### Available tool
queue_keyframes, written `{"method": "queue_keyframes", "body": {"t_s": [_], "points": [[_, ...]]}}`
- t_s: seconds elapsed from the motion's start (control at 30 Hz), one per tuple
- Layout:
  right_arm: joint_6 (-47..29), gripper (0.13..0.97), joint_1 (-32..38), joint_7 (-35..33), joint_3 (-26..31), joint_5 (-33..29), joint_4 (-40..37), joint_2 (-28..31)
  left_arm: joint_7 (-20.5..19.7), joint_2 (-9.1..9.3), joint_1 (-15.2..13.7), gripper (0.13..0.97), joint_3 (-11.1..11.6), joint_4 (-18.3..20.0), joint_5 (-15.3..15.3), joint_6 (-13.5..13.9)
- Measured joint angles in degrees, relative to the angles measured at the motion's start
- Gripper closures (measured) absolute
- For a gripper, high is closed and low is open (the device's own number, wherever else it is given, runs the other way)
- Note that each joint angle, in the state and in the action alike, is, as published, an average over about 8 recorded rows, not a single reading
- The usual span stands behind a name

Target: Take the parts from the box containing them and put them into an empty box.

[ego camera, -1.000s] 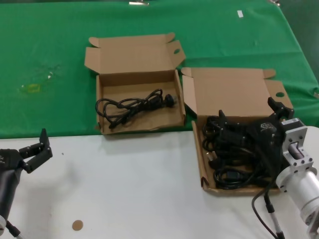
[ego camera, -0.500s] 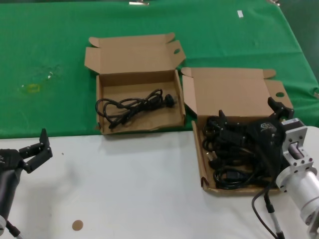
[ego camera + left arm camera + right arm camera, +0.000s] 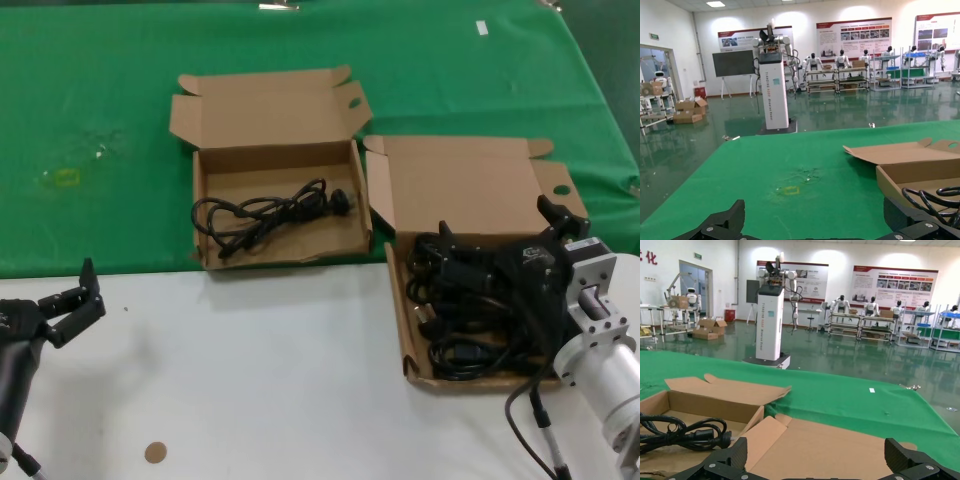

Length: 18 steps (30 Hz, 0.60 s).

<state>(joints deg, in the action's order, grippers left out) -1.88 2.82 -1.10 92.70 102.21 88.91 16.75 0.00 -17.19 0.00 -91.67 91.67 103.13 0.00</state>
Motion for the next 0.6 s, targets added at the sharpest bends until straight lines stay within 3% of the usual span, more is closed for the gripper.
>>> {"method": "queue_keyframes", "body": {"t_s": [0.6], "points": [[0.0,0.129,0.0,0.0,0.0,0.0,0.0,0.0,0.0,0.0,0.0,0.132,0.0,0.0,0.0,0.0]]}}
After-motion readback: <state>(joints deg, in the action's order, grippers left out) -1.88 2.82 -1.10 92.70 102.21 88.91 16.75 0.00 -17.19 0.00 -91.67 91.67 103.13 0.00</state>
